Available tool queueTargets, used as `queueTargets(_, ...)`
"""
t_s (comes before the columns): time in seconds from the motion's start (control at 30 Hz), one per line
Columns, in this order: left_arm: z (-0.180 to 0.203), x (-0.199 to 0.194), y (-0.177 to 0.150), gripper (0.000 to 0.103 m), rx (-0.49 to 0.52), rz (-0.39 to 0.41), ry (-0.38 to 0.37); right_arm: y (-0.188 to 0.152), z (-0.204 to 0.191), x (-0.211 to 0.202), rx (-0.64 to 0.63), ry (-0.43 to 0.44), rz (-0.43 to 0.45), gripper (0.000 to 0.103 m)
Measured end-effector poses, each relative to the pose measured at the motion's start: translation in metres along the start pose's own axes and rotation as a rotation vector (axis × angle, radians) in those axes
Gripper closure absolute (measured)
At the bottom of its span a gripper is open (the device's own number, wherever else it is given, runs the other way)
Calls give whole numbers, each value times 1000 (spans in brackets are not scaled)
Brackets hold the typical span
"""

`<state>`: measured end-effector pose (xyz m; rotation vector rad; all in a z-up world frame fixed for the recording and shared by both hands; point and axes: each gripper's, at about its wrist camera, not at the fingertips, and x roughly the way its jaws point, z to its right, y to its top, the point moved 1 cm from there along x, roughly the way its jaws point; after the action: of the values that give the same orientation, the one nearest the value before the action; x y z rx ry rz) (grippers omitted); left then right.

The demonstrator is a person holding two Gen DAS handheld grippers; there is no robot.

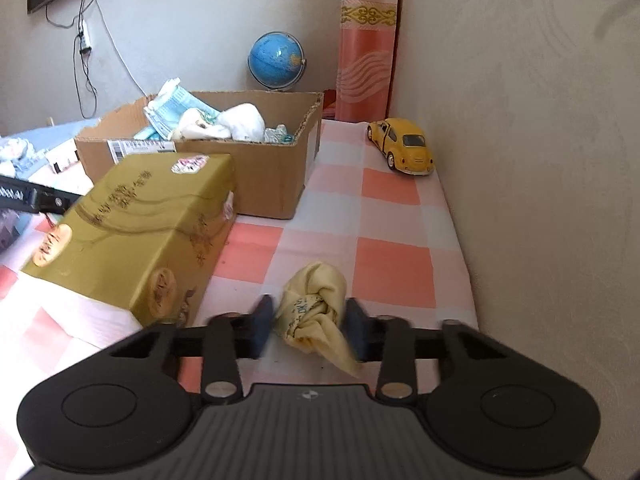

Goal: Organize soft objects

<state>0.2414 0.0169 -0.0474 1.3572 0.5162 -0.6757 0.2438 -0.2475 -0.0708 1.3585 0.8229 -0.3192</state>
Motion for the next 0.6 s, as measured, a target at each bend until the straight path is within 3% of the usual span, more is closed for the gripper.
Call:
queueTargets(0.3,8,-20,3,53,64,-1,-27,8,-5,-27,-11,-57,26,71)
queueTargets(0.6,15,-55,10,53,102,34,-77,46,-15,-49,-45,-20,111,71)
